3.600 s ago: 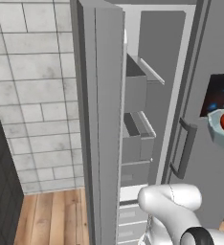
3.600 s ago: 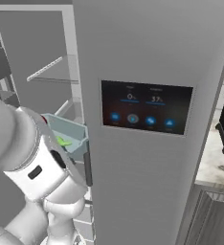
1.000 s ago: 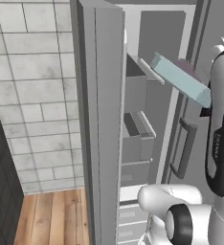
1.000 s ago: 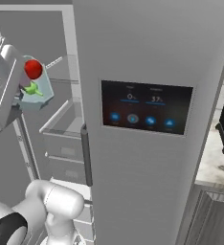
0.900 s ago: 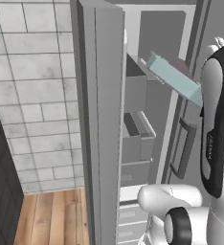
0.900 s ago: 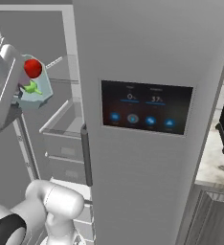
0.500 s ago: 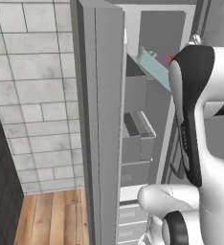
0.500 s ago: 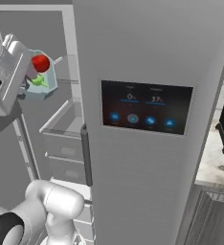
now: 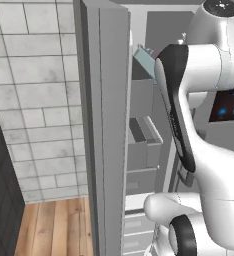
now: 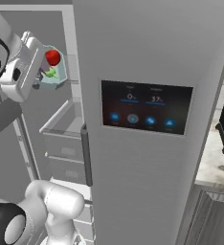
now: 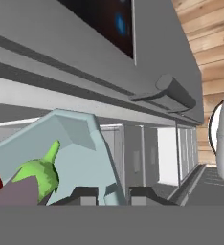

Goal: Take the tomato and eggplant out of the freezer and place them in the tupperware container on the counter. Then put the tupperware containing the vegetables back in the freezer.

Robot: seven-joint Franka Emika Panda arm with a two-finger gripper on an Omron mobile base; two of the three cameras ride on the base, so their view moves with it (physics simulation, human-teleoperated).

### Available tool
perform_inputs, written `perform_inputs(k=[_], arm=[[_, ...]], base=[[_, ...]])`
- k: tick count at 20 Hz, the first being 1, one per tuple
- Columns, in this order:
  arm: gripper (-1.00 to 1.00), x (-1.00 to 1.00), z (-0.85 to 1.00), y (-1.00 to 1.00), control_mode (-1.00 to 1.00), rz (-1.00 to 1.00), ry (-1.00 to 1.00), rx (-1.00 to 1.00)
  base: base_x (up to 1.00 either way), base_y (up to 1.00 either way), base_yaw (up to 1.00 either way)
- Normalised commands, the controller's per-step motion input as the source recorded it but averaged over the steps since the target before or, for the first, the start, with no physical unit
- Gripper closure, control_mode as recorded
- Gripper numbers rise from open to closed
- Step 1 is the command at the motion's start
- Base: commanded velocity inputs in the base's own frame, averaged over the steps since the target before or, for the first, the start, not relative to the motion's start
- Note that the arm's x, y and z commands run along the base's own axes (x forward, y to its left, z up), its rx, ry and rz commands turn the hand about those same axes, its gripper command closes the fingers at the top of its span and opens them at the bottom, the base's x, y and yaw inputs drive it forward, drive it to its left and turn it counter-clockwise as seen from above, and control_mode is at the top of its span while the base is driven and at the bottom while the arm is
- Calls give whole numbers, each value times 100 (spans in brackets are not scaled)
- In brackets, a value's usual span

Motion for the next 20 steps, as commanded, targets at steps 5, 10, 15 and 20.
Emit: perform_inputs(k=[5,10,15,20], arm=[[100,69,-8,0,-100,0,0,0],[100,71,-12,4,-100,0,0,0],[100,82,-14,3,-100,0,0,0],[100,81,-16,11,-100,0,0,0]], base=[[0,0,0],[0,0,0],[0,0,0],[0,0,0]])
